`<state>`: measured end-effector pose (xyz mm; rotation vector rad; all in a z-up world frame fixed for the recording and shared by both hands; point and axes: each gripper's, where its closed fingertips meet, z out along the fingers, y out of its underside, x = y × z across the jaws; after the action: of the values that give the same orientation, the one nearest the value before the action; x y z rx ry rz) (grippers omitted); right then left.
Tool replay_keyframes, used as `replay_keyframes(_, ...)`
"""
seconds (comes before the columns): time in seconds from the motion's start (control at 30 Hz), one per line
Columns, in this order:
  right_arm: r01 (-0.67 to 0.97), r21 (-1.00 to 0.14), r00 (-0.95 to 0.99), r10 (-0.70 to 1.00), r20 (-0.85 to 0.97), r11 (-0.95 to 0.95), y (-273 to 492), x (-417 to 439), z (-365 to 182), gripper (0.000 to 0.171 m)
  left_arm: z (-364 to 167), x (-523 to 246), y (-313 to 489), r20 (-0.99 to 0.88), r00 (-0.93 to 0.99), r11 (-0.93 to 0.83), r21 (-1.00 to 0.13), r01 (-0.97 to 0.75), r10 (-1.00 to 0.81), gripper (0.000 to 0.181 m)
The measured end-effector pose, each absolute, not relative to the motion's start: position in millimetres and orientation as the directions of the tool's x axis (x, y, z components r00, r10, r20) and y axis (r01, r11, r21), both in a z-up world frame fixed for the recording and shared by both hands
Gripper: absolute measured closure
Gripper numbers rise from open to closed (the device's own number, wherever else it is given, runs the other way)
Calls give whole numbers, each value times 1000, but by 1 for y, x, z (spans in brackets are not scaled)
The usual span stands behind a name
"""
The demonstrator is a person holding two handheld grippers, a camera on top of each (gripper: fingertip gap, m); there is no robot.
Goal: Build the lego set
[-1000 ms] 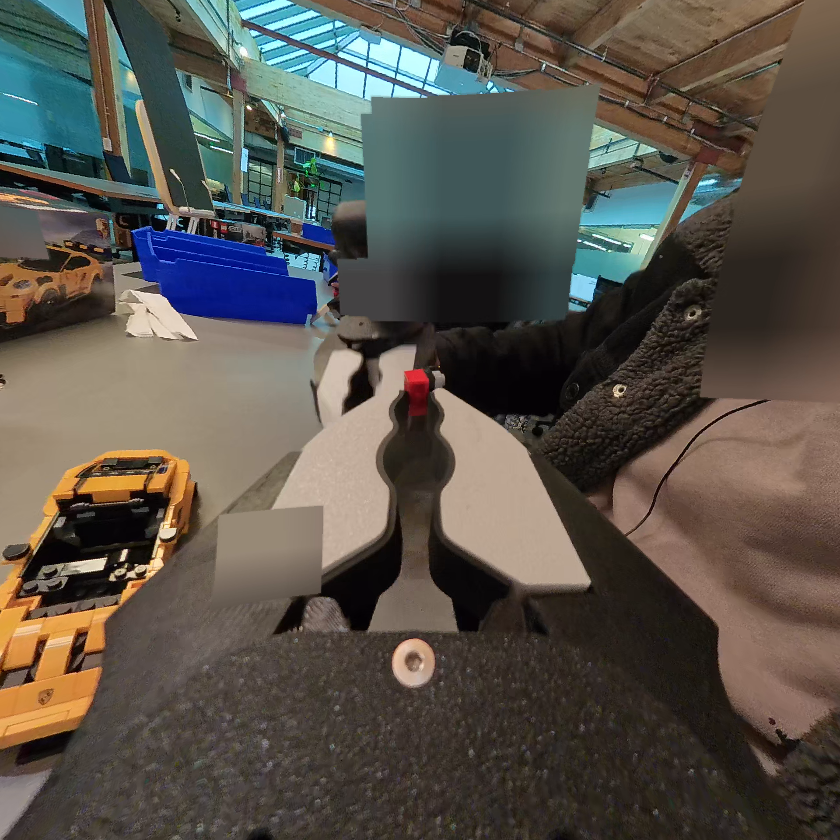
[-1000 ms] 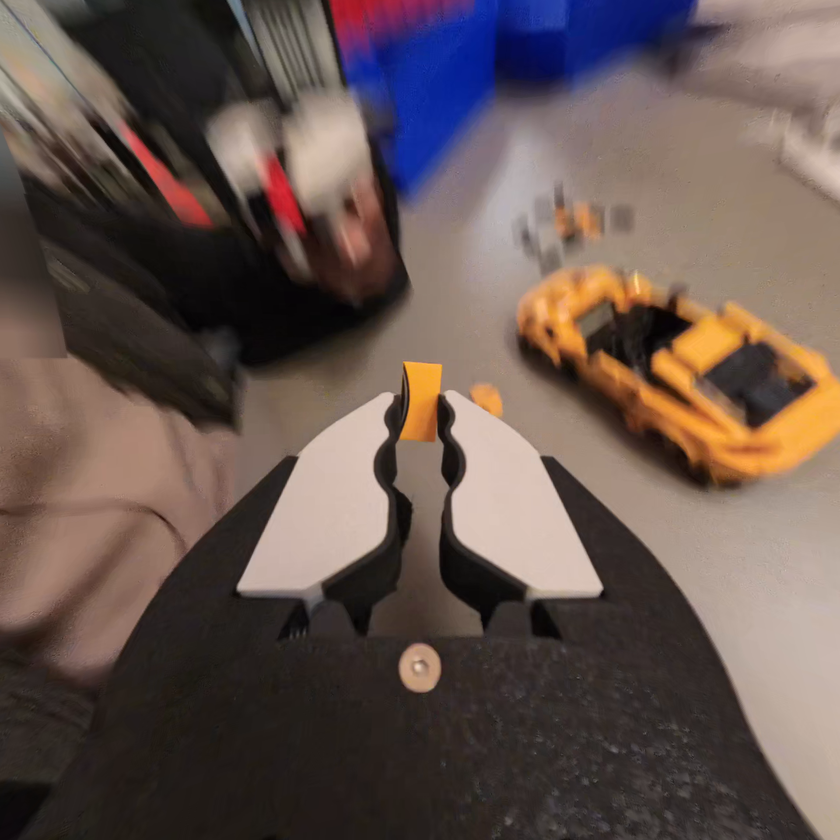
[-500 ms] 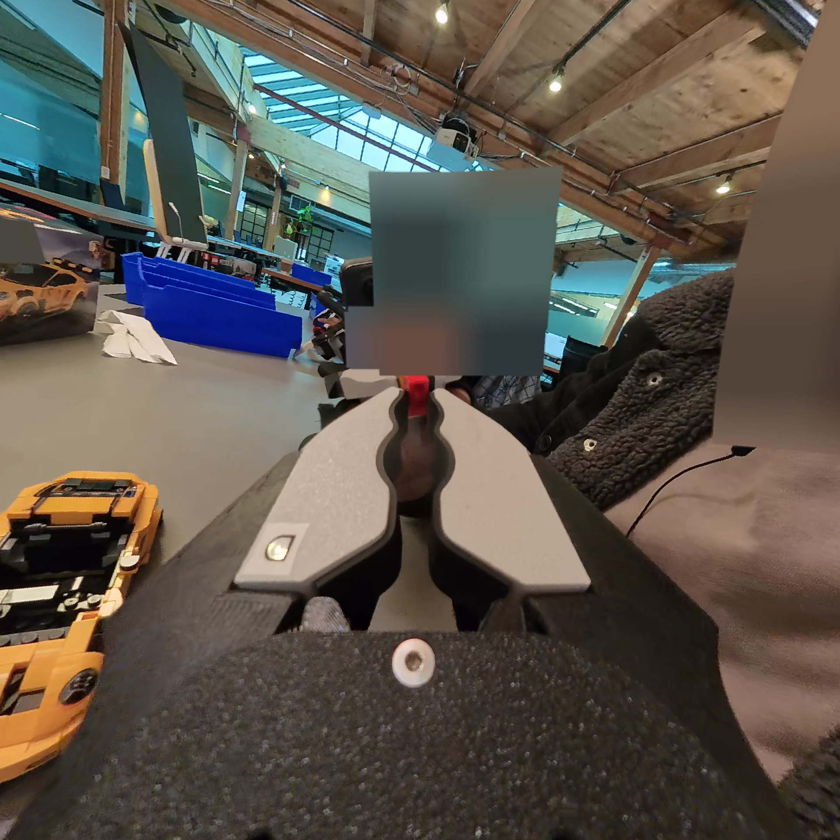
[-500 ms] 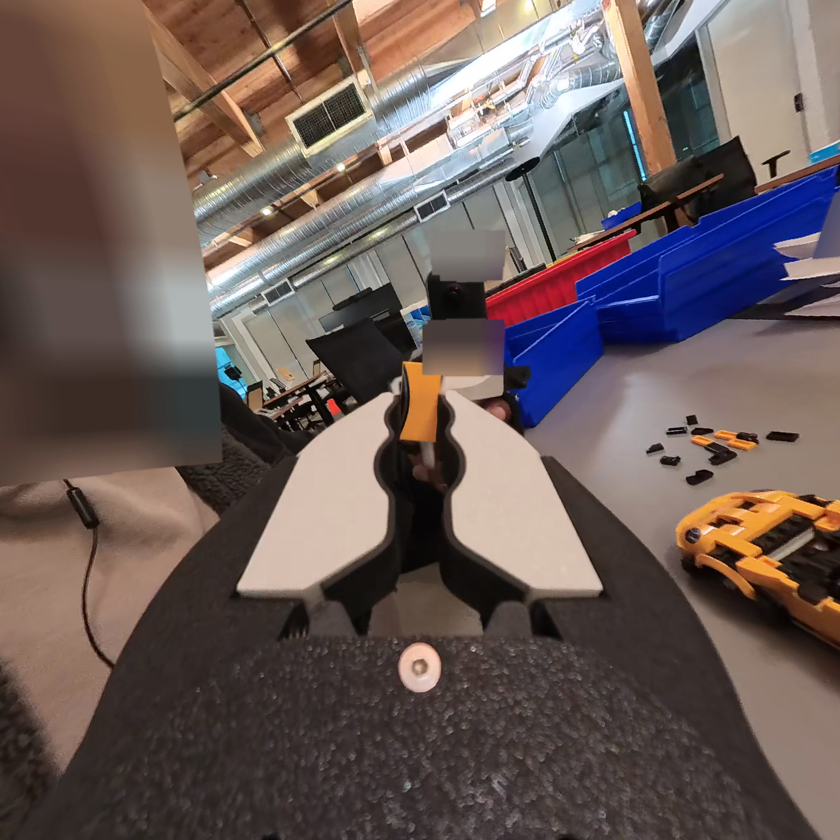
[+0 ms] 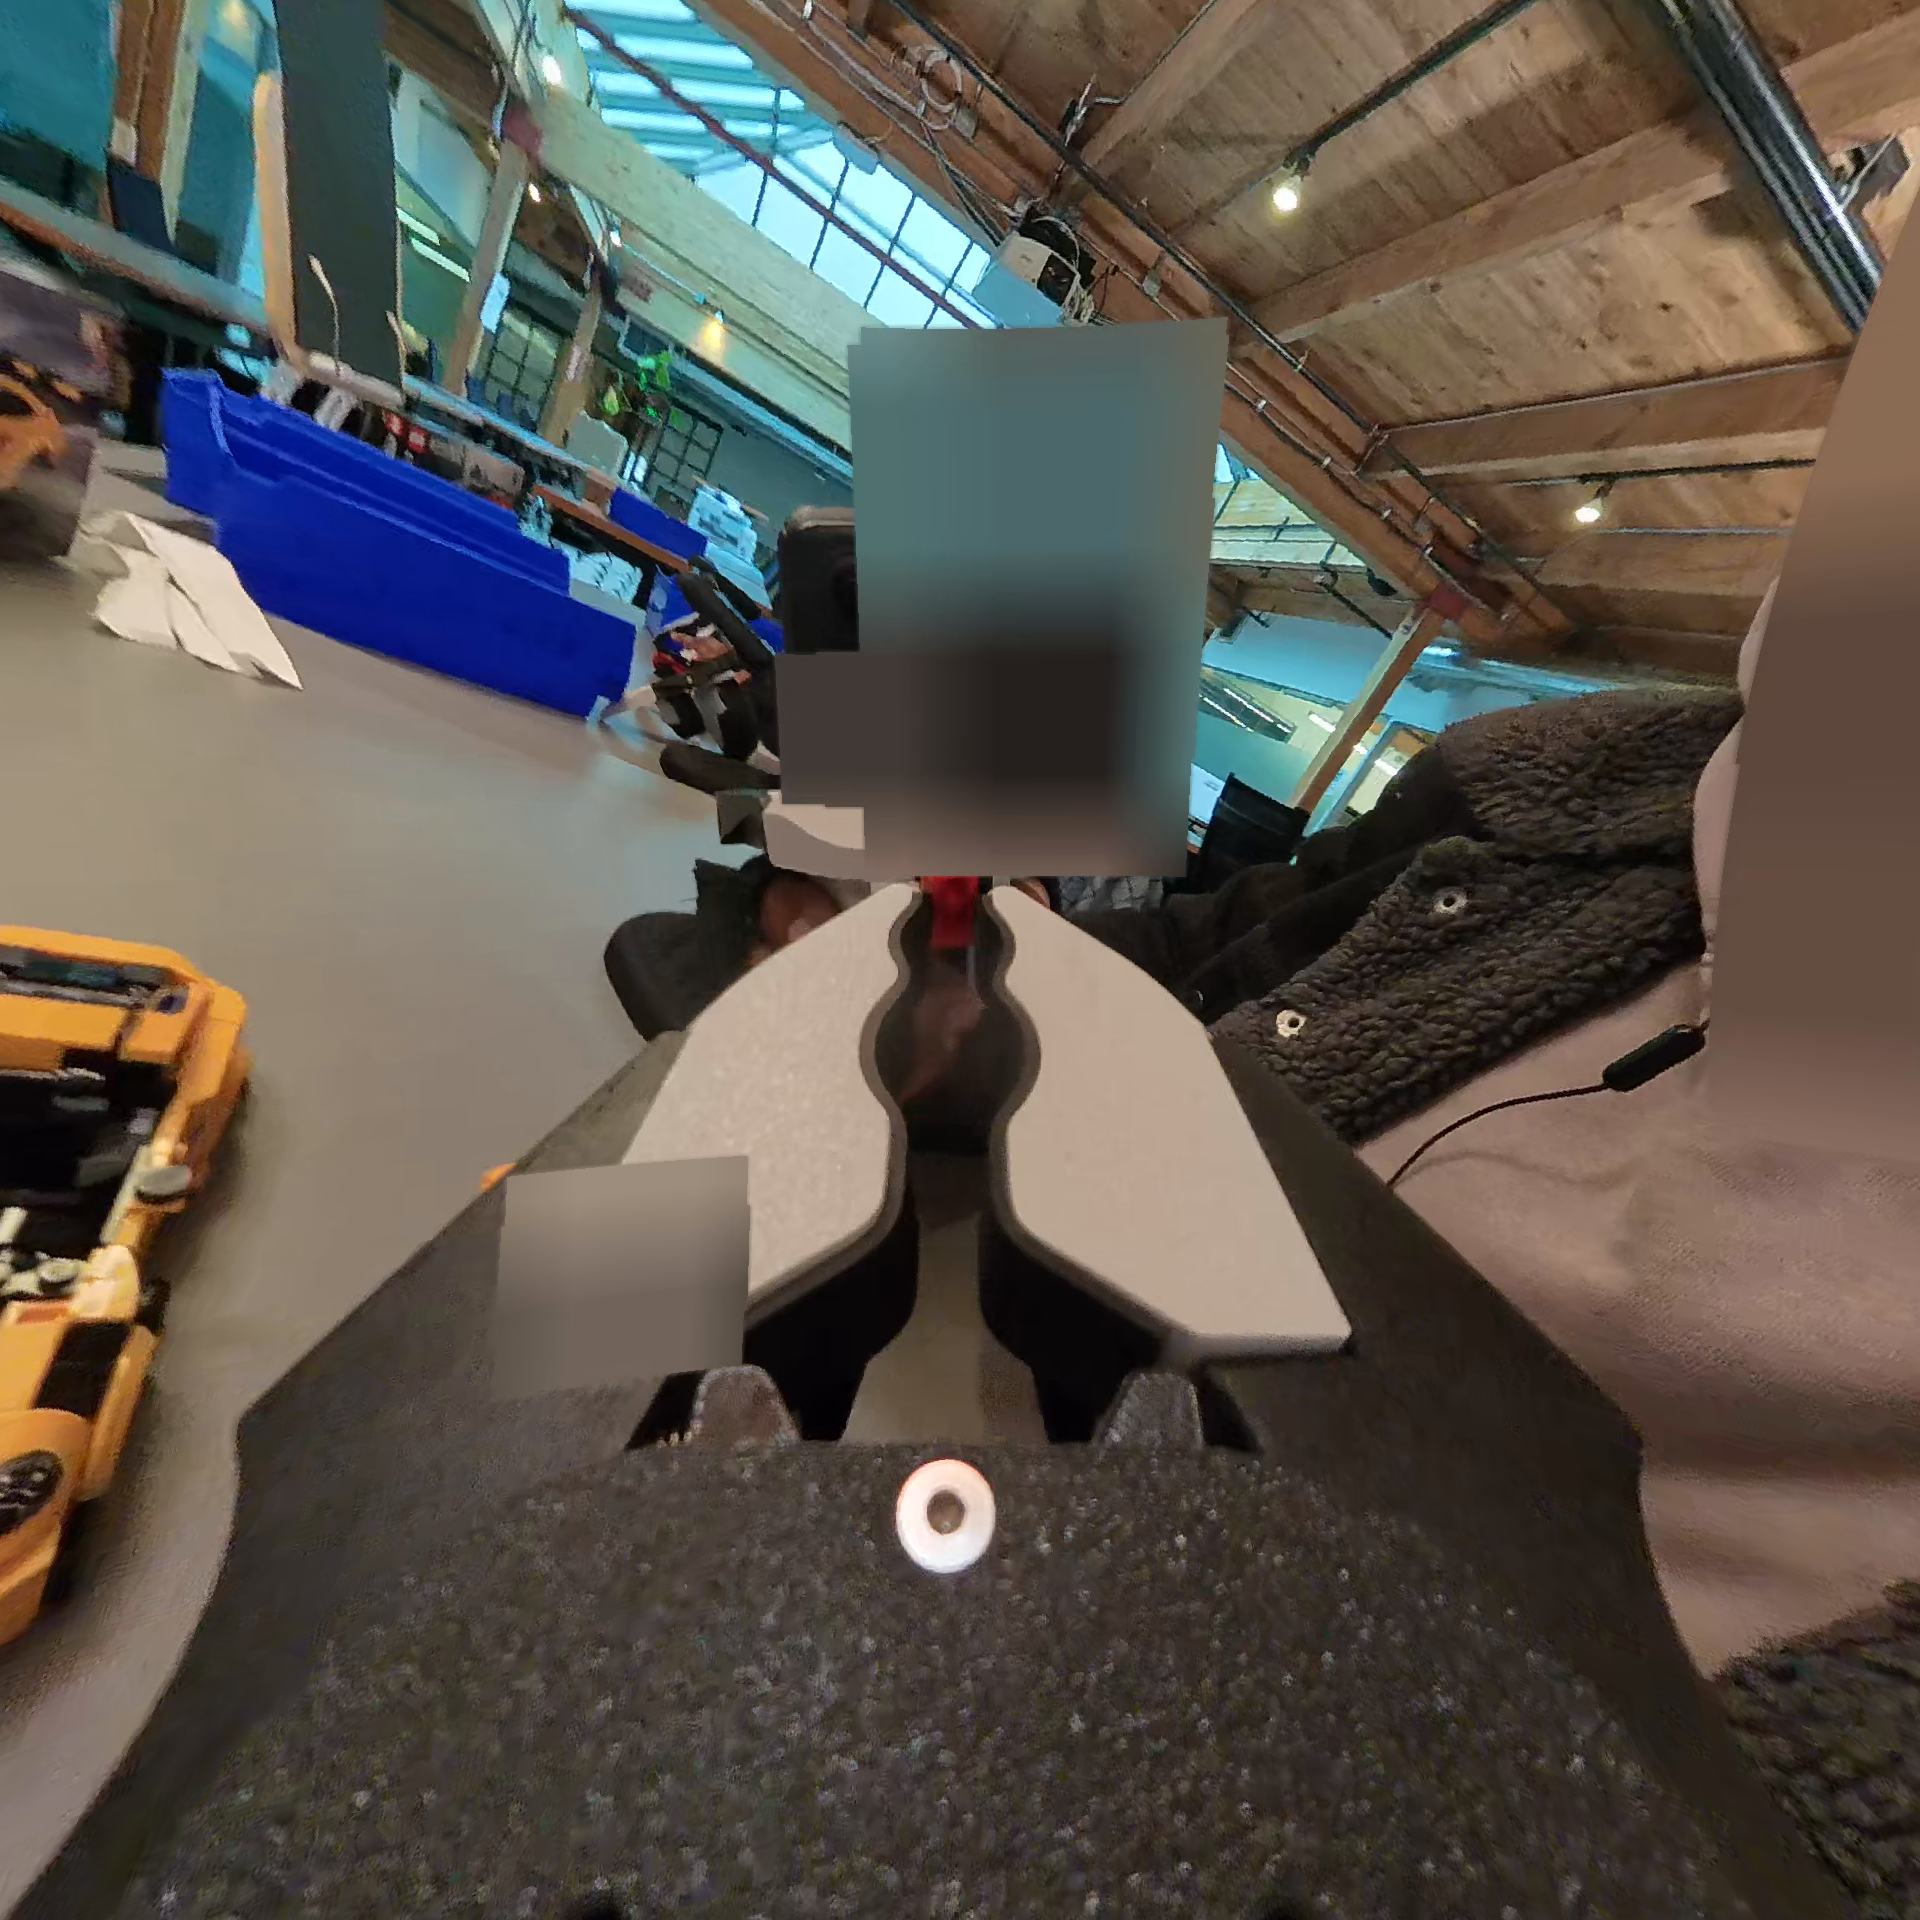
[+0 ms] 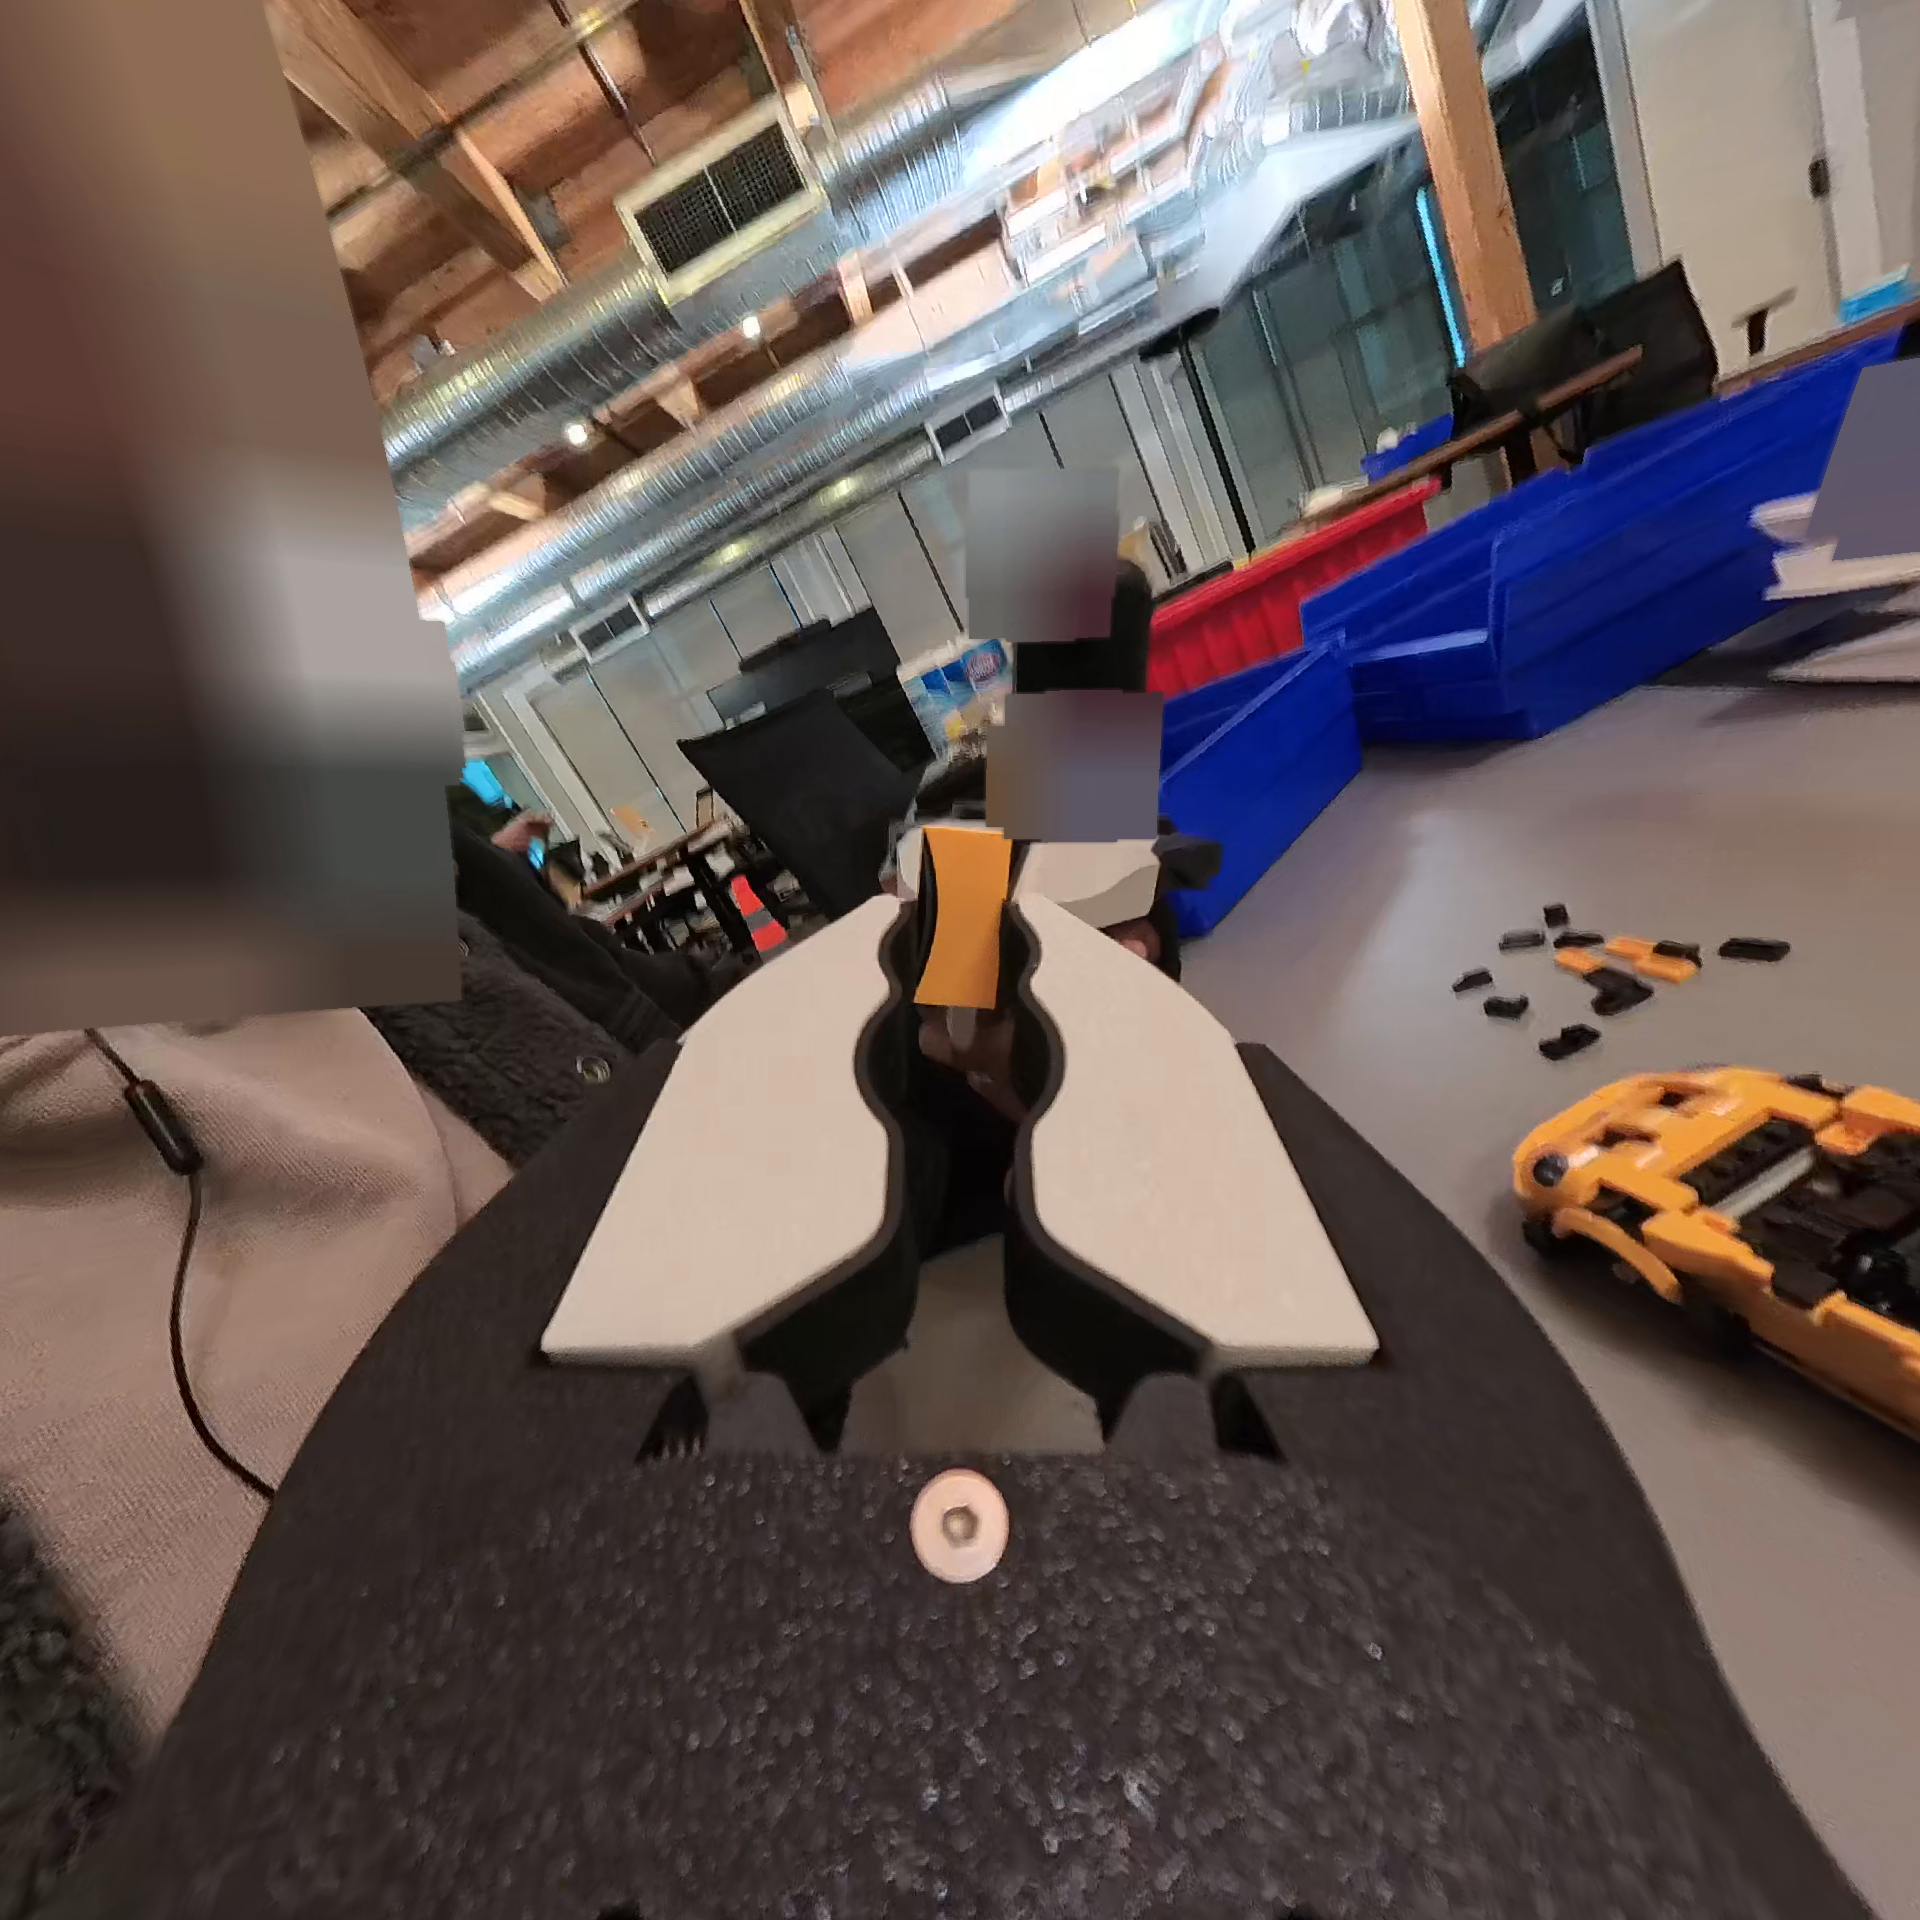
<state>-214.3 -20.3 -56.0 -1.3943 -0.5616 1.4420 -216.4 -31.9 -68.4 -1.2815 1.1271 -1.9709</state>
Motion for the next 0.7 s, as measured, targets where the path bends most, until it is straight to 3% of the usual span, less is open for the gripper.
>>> replay_keyframes(0.43,-309,-836,172,838,-518,-453,-23,-210,-67,156,-81,-213,-30,561,-393,-577,-812,-90,-728,173)
replay_keyframes(0.7,-257,-879,196,869,-454,-401,-23,-214,-61,156,-73,-217,-32,494,-431,-536,-844,-27,-755,173)
